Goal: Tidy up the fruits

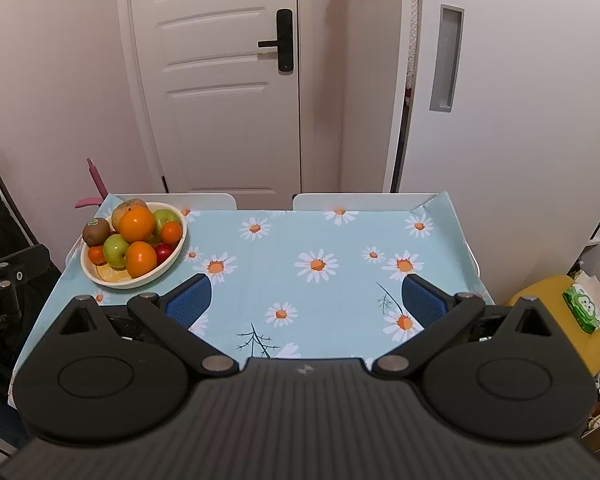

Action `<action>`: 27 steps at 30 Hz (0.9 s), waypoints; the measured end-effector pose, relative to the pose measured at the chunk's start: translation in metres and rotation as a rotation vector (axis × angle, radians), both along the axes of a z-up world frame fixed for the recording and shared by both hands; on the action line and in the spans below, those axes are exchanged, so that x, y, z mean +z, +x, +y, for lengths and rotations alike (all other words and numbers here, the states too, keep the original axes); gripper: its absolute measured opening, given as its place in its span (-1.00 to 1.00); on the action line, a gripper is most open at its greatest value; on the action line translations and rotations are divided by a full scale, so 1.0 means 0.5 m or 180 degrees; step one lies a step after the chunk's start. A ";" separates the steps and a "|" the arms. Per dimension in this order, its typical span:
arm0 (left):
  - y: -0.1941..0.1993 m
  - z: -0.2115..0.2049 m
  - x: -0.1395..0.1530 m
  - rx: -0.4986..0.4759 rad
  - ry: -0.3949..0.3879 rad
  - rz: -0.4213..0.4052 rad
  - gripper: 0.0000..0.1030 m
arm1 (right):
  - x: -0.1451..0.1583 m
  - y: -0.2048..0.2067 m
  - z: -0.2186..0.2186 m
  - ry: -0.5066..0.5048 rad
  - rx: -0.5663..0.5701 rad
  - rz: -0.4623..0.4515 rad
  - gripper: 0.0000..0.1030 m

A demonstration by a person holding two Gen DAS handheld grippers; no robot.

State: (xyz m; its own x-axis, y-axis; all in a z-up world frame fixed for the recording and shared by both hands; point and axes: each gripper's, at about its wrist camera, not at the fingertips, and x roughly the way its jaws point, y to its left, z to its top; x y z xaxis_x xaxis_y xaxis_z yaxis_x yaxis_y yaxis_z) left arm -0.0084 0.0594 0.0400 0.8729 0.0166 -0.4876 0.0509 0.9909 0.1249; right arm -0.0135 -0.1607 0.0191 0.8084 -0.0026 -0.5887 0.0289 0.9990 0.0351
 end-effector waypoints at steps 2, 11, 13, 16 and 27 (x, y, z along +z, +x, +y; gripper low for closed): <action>0.003 0.000 -0.001 0.0002 0.0006 0.0007 1.00 | -0.001 0.002 0.001 0.0007 0.0007 0.0006 1.00; 0.005 0.005 -0.002 0.0017 -0.0014 0.0003 1.00 | -0.005 0.011 0.005 0.0033 0.0043 0.0036 1.00; 0.007 0.005 -0.002 0.0019 -0.0017 0.0007 1.00 | -0.005 0.013 0.005 0.0036 0.0048 0.0039 1.00; 0.007 0.006 -0.002 0.0017 -0.0018 0.0006 1.00 | -0.006 0.014 0.005 0.0034 0.0046 0.0042 1.00; 0.013 0.005 -0.004 0.0018 -0.0027 0.0033 1.00 | -0.007 0.016 0.005 0.0033 0.0046 0.0043 1.00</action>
State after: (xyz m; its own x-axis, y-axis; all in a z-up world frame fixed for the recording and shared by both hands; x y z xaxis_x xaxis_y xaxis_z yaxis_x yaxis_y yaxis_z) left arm -0.0019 0.0619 0.0381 0.8677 0.0173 -0.4968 0.0467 0.9921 0.1160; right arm -0.0055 -0.1585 0.0156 0.8003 0.0152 -0.5994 0.0150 0.9989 0.0453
